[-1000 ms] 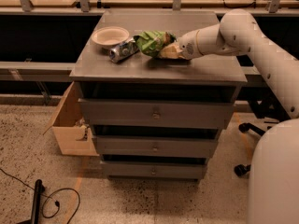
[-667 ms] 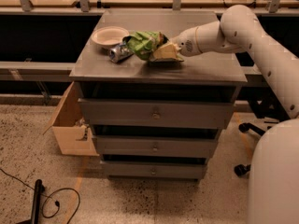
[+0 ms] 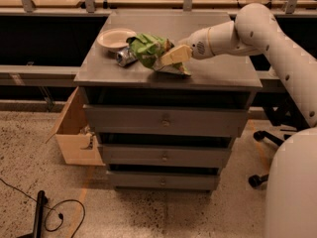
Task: Move green rice chip bag near redbull can
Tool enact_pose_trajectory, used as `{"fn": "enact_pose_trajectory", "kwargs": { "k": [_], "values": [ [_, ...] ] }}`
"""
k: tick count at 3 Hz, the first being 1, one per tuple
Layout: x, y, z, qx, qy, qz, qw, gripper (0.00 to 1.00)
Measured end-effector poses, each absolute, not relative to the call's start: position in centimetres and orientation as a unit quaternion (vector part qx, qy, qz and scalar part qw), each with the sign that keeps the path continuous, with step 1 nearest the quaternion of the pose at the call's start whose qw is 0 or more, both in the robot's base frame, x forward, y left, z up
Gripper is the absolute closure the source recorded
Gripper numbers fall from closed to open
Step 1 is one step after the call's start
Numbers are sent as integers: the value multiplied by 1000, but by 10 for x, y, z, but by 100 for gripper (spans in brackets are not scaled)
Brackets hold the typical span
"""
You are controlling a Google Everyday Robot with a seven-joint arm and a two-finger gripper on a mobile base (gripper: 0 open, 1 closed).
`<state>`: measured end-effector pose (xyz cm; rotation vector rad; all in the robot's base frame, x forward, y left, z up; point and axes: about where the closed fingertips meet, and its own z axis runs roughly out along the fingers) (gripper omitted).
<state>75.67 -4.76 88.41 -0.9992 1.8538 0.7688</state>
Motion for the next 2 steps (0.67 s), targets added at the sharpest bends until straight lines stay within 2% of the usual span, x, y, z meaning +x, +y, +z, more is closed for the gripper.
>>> {"fn": "enact_pose_trajectory", "kwargs": {
  "k": [2],
  "values": [
    [757, -44, 881, -397, 747, 301, 439, 0]
  ]
}}
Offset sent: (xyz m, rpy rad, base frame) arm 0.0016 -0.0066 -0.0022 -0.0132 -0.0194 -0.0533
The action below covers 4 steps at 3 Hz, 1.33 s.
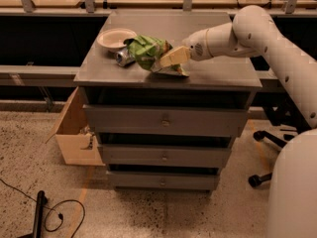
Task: Move green rice chip bag near redbull can
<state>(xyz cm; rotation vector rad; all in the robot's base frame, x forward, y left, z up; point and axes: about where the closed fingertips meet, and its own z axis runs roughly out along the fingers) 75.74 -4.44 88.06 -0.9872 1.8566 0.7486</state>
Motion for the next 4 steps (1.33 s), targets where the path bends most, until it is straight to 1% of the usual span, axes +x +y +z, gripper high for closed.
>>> {"fn": "enact_pose_trajectory", "kwargs": {
  "k": [1, 2, 3, 4],
  "values": [
    [760, -41, 878, -400, 748, 290, 444, 0],
    [772, -35, 874, -404, 748, 264, 456, 0],
    [791, -31, 878, -391, 747, 236, 482, 0],
    [798, -40, 882, -381, 752, 212, 495, 0]
  ]
}}
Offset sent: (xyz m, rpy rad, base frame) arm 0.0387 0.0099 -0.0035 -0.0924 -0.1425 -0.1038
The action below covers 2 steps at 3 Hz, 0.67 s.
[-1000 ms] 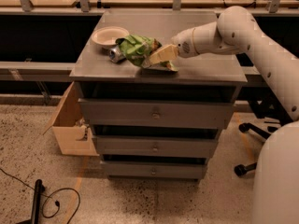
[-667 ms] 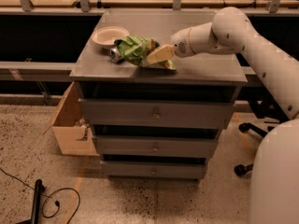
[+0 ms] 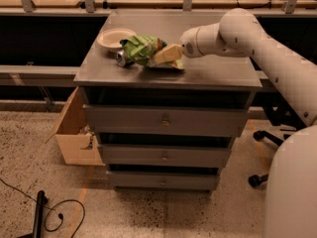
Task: Move green rice chip bag near redbull can
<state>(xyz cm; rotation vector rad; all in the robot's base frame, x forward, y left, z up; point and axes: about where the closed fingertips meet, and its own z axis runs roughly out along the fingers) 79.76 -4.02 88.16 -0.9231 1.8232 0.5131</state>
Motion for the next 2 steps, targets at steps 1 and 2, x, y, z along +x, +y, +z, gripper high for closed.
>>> {"fn": "enact_pose_trajectory", "kwargs": {
  "k": [1, 2],
  "values": [
    [790, -55, 883, -382, 755, 197, 496, 0],
    [782, -67, 880, -414, 748, 178, 488, 0]
  ]
}}
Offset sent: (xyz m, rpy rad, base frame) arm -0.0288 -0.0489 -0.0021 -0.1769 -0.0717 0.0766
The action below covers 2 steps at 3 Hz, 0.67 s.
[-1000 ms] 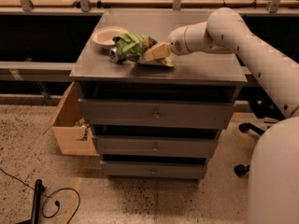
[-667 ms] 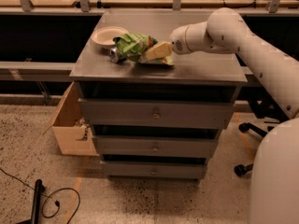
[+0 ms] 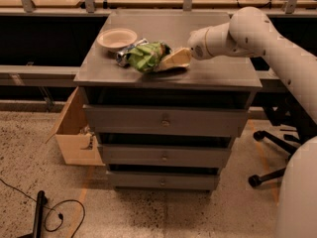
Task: Move green rice chip bag near redbull can
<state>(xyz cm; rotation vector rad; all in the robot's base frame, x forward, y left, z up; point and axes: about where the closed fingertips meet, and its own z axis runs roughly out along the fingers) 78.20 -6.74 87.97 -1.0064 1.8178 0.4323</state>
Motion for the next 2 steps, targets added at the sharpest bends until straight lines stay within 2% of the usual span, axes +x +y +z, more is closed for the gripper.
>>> {"fn": "enact_pose_trajectory", "kwargs": {
  "k": [2],
  "values": [
    [774, -89, 875, -448, 741, 149, 477, 0]
  ]
}}
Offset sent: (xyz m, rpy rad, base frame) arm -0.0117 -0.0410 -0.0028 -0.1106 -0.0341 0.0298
